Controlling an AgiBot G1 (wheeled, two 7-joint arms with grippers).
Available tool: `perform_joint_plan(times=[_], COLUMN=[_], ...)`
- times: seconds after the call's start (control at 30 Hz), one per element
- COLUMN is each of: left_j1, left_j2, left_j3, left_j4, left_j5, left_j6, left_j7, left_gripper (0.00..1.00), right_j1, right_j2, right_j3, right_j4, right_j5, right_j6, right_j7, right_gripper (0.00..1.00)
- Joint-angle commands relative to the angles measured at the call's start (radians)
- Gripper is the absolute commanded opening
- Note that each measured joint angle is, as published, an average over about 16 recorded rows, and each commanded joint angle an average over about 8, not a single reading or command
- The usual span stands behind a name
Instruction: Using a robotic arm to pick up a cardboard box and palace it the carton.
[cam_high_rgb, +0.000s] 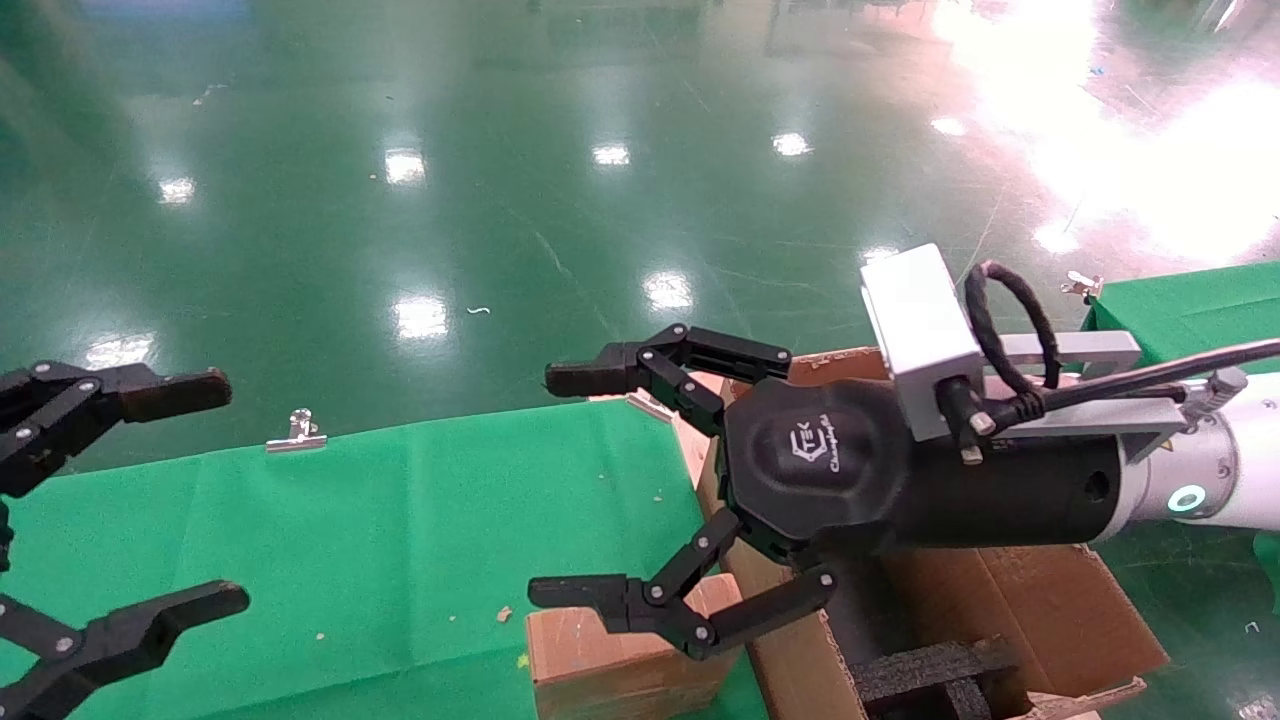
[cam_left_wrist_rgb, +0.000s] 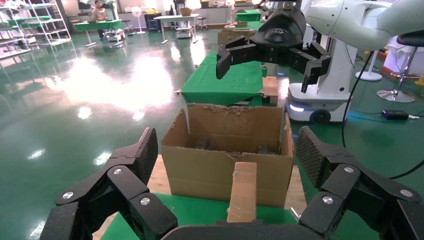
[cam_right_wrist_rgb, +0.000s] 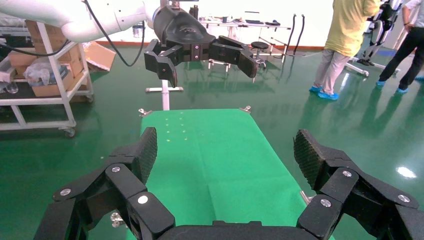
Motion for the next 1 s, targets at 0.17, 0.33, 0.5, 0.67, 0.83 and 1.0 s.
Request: perform_joint_plan(times=[0.17, 0.33, 0.5, 0.67, 0.83, 1.0], left_j1=[0.0, 0.0, 0.0, 0.0, 0.0, 0.0], left_j2=[0.0, 0.0, 0.0, 0.0, 0.0, 0.0], left_j3=[0.0, 0.0, 0.0, 0.0, 0.0, 0.0], left_j4=[0.0, 0.0, 0.0, 0.0, 0.0, 0.0], left_j5=[0.0, 0.0, 0.0, 0.0, 0.0, 0.0], left_j6=[0.0, 0.0, 0.0, 0.0, 0.0, 0.0], left_j7=[0.0, 0.0, 0.0, 0.0, 0.0, 0.0], left_gripper=[1.0, 1.0, 0.41, 0.0, 0.0, 0.0], right_j1=[0.0, 0.0, 0.0, 0.0, -0.001, -0.001], right_j2=[0.0, 0.0, 0.0, 0.0, 0.001, 0.004], right_j3=[0.0, 0.0, 0.0, 0.0, -0.001, -0.01], right_j4=[0.0, 0.0, 0.0, 0.0, -0.001, -0.006], right_j5=[0.0, 0.0, 0.0, 0.0, -0.002, -0.028], right_j6=[0.0, 0.0, 0.0, 0.0, 0.0, 0.003], right_j7=[0.0, 0.0, 0.0, 0.0, 0.0, -0.001], right_gripper=[1.0, 1.0, 1.0, 1.0, 1.0, 1.0])
